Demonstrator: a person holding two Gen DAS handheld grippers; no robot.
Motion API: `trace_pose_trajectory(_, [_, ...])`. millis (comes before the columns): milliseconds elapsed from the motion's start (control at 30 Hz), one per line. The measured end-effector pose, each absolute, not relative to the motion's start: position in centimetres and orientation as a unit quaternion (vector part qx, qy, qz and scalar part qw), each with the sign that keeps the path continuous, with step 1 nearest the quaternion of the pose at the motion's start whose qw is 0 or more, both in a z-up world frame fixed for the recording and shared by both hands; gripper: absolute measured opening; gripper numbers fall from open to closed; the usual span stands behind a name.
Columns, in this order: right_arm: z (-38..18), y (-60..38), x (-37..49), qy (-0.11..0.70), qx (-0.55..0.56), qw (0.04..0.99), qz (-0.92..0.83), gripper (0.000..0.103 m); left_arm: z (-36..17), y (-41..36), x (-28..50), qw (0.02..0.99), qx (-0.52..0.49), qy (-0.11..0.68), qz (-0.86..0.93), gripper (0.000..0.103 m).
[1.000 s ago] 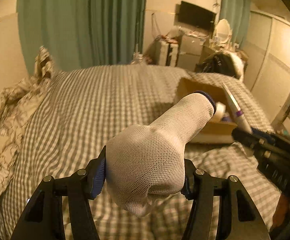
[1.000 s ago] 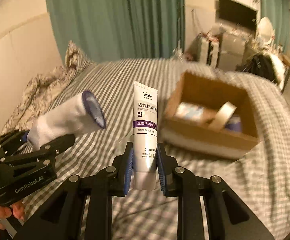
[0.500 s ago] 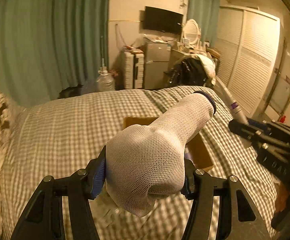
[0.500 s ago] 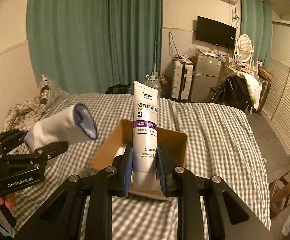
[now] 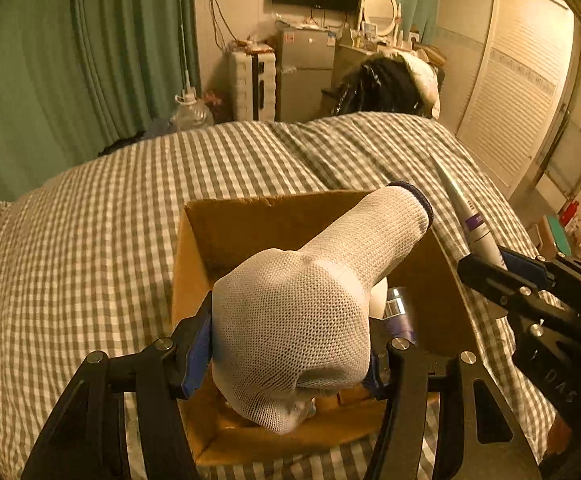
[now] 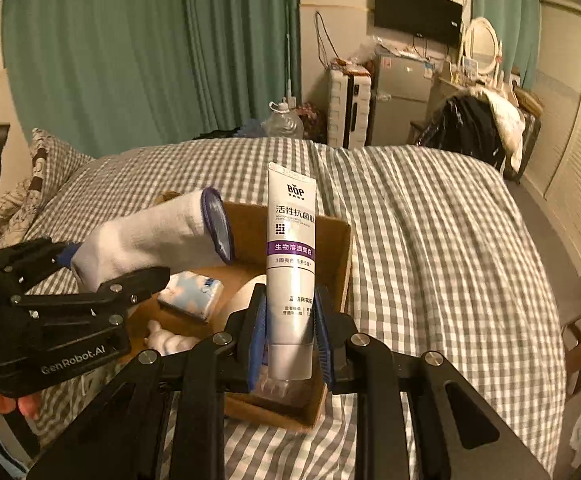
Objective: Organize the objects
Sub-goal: 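Carry the sock and toothpaste tube into the box and release both, then grasp the pale green clip with the right gripper while the left grasps the foil blister pack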
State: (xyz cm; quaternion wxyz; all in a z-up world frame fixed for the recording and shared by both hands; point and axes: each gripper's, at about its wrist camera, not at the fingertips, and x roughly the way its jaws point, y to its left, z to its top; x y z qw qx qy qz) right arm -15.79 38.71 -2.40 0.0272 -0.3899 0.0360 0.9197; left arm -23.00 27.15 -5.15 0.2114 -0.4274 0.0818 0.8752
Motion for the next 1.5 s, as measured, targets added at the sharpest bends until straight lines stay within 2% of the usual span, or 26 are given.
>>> trace_pose_trajectory(100, [-2.8, 39.7, -16.2, 0.052, -0.386, 0.026, 0.921, 0.023, -5.5, 26.8, -23.5, 0.21, -0.428, 0.079, 0.875, 0.063])
trace_pose_trajectory(200, [-2.8, 39.6, -16.1, 0.053, -0.389, 0.032, 0.919, 0.026, -5.4, 26.3, -23.4, 0.201, -0.428, 0.082, 0.877, 0.074])
trace_pose_trajectory(233, [-2.7, 39.5, -16.0, 0.049, -0.389, 0.037, 0.919, 0.039, -5.3, 26.0, -23.3, 0.195, -0.43, 0.083, 0.878, 0.084])
trace_pose_trajectory(267, [-2.6, 39.4, -15.9, 0.045, -0.388, 0.044, 0.92, 0.056, -5.2, 25.7, -23.2, 0.191, -0.432, 0.082, 0.878, 0.089])
trace_pose_trajectory(300, [-2.3, 39.3, -15.5, 0.044, -0.384, 0.051, 0.921, 0.061, -4.9, 25.2, -23.0, 0.187, -0.43, 0.079, 0.88, 0.095])
trace_pose_trajectory(333, [-2.0, 39.2, -15.2, 0.045, -0.381, 0.054, 0.922, 0.064, -4.4, 24.7, -22.8, 0.185, -0.424, 0.076, 0.883, 0.095])
trace_pose_trajectory(567, [2.1, 37.4, -11.8, 0.041, -0.36, 0.058, 0.93, 0.064, 0.2, 20.7, -19.4, 0.172, -0.394, 0.067, 0.901, 0.096])
trace_pose_trajectory(633, [3.8, 36.2, -10.6, 0.033, -0.35, 0.053, 0.935, 0.064, 2.1, 19.1, -17.8, 0.165, -0.378, 0.065, 0.909, 0.1])
trace_pose_trajectory(833, [9.0, 31.7, -6.9, 0.004, -0.316, 0.024, 0.948, 0.066, 6.4, 13.0, -13.5, 0.128, -0.343, 0.044, 0.93, 0.103])
trace_pose_trajectory(1067, [12.1, 26.1, -3.6, -0.016, -0.292, -0.025, 0.956, 0.073, 8.1, 5.2, -9.5, 0.073, -0.315, 0.033, 0.946, 0.103])
trace_pose_trajectory(1267, [10.3, 22.9, -3.6, -0.012, -0.302, -0.056, 0.952, 0.076, 5.1, 0.6, -7.8, 0.036, -0.321, 0.018, 0.946, 0.103])
trace_pose_trajectory(1500, [1.5, 18.8, -7.1, -0.013, -0.364, -0.067, 0.929, 0.076, -2.0, -1.5, -8.1, -0.003, -0.349, -0.003, 0.937, 0.103])
